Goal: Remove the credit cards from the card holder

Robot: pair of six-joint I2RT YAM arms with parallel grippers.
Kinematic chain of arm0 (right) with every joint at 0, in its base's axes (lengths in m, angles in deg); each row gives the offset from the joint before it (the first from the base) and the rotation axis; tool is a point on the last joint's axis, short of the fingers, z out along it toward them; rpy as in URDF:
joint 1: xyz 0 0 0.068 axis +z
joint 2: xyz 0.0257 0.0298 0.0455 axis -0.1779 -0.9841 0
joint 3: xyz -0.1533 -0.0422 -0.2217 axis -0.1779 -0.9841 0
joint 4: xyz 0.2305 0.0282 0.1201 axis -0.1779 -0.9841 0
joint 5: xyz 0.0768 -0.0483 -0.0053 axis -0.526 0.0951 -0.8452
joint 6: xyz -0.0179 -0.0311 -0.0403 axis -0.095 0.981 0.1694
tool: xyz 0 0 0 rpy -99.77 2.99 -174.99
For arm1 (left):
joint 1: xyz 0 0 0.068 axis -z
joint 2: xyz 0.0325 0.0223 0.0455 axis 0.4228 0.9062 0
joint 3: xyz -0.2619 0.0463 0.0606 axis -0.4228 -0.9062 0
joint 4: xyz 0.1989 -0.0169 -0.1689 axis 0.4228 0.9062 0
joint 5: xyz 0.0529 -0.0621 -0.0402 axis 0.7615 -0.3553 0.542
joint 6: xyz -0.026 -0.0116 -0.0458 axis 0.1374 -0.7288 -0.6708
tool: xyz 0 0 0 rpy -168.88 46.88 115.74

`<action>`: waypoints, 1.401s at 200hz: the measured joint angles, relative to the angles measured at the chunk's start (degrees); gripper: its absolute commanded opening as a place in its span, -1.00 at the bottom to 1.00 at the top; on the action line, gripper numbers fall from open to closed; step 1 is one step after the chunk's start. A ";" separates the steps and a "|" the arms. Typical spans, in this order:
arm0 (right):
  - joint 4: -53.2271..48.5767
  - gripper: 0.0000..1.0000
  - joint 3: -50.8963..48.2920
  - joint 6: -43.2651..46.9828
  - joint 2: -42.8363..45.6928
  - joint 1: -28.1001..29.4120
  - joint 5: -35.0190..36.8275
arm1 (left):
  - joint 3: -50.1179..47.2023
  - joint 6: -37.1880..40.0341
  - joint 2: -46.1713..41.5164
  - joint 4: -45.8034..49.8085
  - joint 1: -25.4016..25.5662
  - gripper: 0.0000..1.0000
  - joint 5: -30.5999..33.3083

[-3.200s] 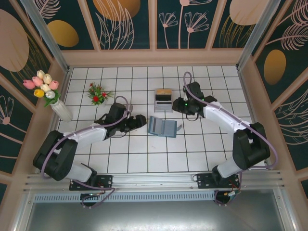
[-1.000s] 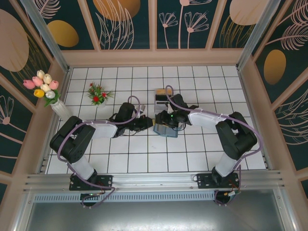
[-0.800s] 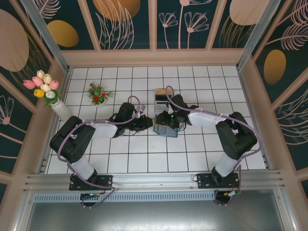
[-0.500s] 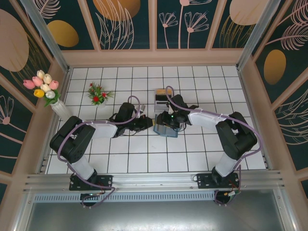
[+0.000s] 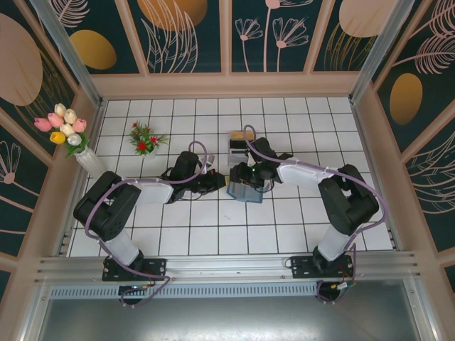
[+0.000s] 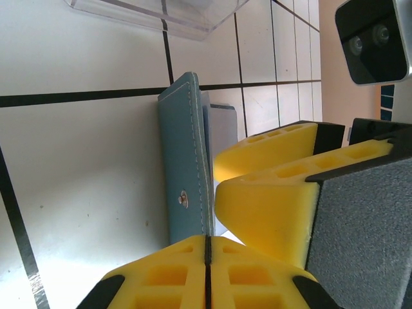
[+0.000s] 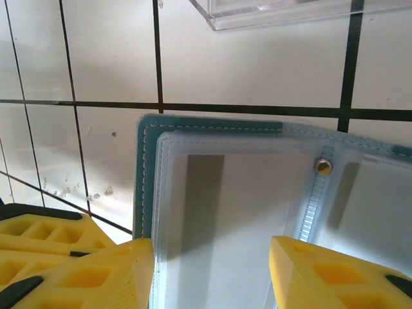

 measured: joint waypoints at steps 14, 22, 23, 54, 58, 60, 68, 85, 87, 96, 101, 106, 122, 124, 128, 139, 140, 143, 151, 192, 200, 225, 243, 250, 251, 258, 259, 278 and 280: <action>-0.02 0.04 0.35 0.00 -0.61 0.02 0.02 | 0.00 0.00 0.00 0.00 0.00 -0.83 0.00; -0.15 0.03 0.44 0.00 -0.83 0.04 0.04 | -0.04 0.00 0.00 0.00 0.00 -0.83 0.02; -0.15 0.03 0.46 0.00 -0.83 0.04 0.04 | -0.07 0.00 0.00 0.00 0.00 -0.83 0.02; -1.18 0.01 0.61 0.04 -0.92 0.15 1.16 | -0.35 0.00 -0.11 0.04 0.00 -0.84 0.11; -1.36 0.01 0.61 0.09 -0.92 0.15 1.36 | -0.35 0.00 -0.11 0.04 0.00 -0.84 0.20; -1.42 0.01 0.61 0.13 -0.92 0.15 1.38 | -0.35 0.00 -0.13 0.04 0.00 -0.84 0.22; -1.68 0.01 0.61 0.22 -0.92 0.15 1.55 | -0.35 0.00 -0.13 0.04 0.00 -0.84 0.24; -1.99 0.02 0.61 0.42 -0.83 0.15 1.84 | -0.35 0.02 -0.15 0.11 0.00 -0.84 0.46; -2.01 0.02 0.61 0.44 -0.79 0.15 1.88 | -0.35 0.02 -0.15 0.11 0.00 -0.84 0.48; -2.29 0.03 0.61 0.46 -0.55 0.15 1.99 | -0.35 0.04 -0.15 0.17 0.00 -0.84 0.68; -2.43 0.03 0.61 0.48 -0.26 0.15 2.12 | -0.35 0.04 -0.17 0.28 0.00 -0.84 0.72; -2.56 0.04 0.61 0.57 0.02 0.15 2.21 | -0.35 0.04 -0.17 0.44 0.00 -0.84 0.79; -2.97 0.07 0.61 0.70 1.22 0.11 2.47 | -0.35 0.04 -0.20 0.79 0.00 -0.84 0.92; -2.99 0.07 0.61 0.72 1.42 0.09 2.49 | -0.35 0.04 -0.20 0.81 0.00 -0.84 0.92; -3.02 0.08 0.57 0.83 1.73 0.02 2.54 | -0.35 0.07 -0.20 0.92 0.00 -0.84 0.92; -2.99 0.08 0.55 1.05 2.78 -0.09 2.58 | -0.35 0.07 -0.20 1.05 0.00 -0.84 0.92; -2.99 0.09 0.55 1.05 2.89 -0.09 2.60 | -0.35 0.07 -0.20 1.05 0.00 -0.84 0.92; -2.95 0.09 0.50 1.09 3.15 -0.11 2.60 | -0.35 0.07 -0.20 1.07 0.00 -0.84 0.92; -2.97 0.08 0.46 1.09 3.76 -0.20 2.62 | -0.35 0.04 -0.20 1.14 0.00 -0.84 0.92; -3.30 0.03 -0.57 1.07 4.20 -0.42 3.50 | -0.35 0.07 -0.20 1.16 0.00 -0.83 0.92; -3.45 0.02 -1.05 1.07 4.26 -0.50 3.69 | -0.35 0.04 -0.20 1.16 0.00 -0.84 0.92; -4.09 0.00 -1.77 1.09 4.66 -0.63 4.46 | -0.35 0.04 -0.20 1.16 0.00 -0.84 0.92; -4.09 -0.02 -2.05 1.09 5.68 -0.72 4.50 | -0.35 0.07 -0.20 1.18 0.00 -0.83 0.94; -4.00 -0.03 -2.05 1.09 6.05 -0.74 4.46 | -0.35 0.07 -0.20 1.18 0.00 -0.83 1.03; -3.98 -0.03 -2.05 1.11 6.10 -0.76 4.46 | -0.35 0.07 -0.20 1.18 0.00 -0.83 1.03; -3.85 -0.04 -2.05 1.09 6.36 -0.81 4.28 | -0.35 0.07 -0.20 1.22 0.00 -0.82 1.11; -3.82 -0.04 -2.05 1.09 6.40 -0.83 4.26 | -0.35 0.09 -0.20 1.25 0.00 -0.82 1.11; -3.65 -0.04 -2.05 1.09 6.49 -0.90 3.80 | -0.28 0.46 -0.20 1.90 0.00 -0.80 1.79; -3.63 -0.04 -2.05 1.09 6.49 -0.90 3.74 | -0.28 0.50 -0.20 2.08 0.00 -0.80 1.88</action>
